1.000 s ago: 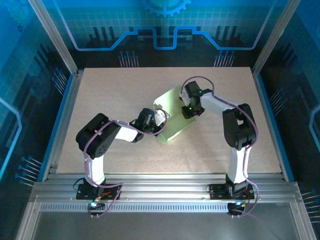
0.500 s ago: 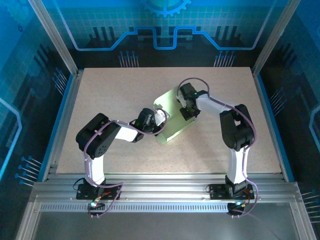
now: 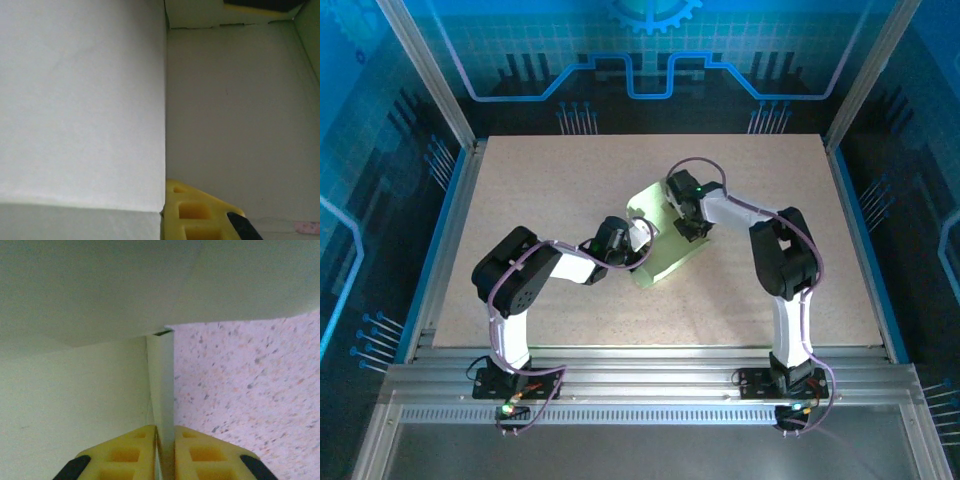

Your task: Fold the paper box

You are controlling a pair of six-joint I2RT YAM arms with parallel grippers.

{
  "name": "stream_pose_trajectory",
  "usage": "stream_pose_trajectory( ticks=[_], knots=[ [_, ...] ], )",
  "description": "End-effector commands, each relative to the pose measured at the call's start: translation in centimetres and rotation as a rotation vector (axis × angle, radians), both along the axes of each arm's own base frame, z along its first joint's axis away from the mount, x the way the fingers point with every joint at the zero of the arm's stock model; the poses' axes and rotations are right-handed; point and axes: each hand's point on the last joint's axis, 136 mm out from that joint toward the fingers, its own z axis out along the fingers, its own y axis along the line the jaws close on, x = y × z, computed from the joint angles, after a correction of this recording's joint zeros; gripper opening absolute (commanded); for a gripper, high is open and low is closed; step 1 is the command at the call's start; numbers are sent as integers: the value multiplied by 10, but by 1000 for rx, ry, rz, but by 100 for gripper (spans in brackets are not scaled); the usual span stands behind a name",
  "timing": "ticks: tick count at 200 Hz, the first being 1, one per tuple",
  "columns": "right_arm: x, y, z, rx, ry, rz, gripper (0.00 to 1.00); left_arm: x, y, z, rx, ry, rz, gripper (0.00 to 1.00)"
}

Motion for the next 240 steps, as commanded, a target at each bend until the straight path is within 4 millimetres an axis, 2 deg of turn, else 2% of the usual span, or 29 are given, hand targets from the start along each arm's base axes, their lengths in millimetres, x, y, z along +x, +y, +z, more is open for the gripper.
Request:
stream_pose_trajectory(
  ticks=[1, 33, 46, 70, 83, 104, 123, 138, 157, 188, 240],
  knots=[
    [-16, 11, 4, 157, 53, -42, 22, -30, 12, -48, 112, 152, -30, 6],
    [-17, 14, 36, 293, -29, -93, 39, -30, 11, -48, 117, 148, -27, 6],
    [-22, 6, 47, 336, -59, -135, 47, -30, 11, -49, 118, 148, -29, 6],
    [-35, -16, 58, 401, -98, -241, 48, -30, 11, -49, 120, 147, -28, 6],
    [-45, -33, 60, 440, -111, -320, 46, -30, 11, -49, 121, 146, -30, 6],
    [-65, -54, 50, 494, -81, -414, 39, -31, 11, -50, 123, 146, -33, 6],
    [-75, -66, 34, 543, -29, -477, 27, -31, 10, -50, 126, 144, -37, 6],
    [-75, -66, 25, 558, 3, -498, 16, -31, 11, -50, 127, 142, -38, 6],
    [-66, -60, 19, 581, 24, -503, 9, -31, 11, -51, 128, 142, -39, 6],
    [-53, -47, 5, 629, 75, -523, 8, -31, 10, -51, 129, 143, -43, 6],
    [-30, -34, -1, 658, 80, -498, 7, -34, 8, -53, 141, 142, -60, 6]
  ],
)
